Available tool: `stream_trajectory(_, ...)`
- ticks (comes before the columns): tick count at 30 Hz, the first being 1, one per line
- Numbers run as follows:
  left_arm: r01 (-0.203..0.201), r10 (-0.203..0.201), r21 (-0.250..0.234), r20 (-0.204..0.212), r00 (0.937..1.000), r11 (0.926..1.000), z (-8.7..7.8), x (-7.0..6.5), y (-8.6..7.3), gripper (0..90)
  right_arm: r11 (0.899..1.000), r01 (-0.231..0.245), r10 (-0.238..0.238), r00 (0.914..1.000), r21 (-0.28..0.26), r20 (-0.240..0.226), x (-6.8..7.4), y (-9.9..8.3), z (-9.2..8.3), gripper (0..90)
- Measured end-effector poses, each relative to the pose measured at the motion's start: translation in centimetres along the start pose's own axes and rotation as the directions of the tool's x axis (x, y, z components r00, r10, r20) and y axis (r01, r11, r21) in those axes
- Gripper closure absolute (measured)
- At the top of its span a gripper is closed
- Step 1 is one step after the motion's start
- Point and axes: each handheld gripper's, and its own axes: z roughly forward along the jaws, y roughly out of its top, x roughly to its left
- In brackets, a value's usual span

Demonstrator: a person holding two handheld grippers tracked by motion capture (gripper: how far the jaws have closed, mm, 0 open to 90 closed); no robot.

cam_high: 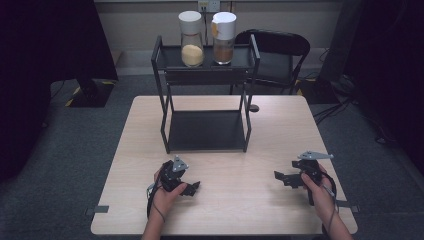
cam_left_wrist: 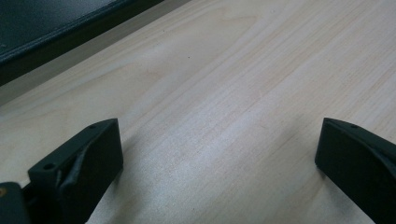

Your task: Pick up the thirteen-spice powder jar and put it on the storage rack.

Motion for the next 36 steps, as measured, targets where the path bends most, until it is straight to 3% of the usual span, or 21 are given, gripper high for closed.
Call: stream_trajectory(36,0.000,0.000,0.000,0.000,1.0000,1.0000,0.0,0.0,0.0,0.2,0.998,0.030,-0.033,0.9982,0.060,0.050,-1.0,-3.2,-2.7,3.9)
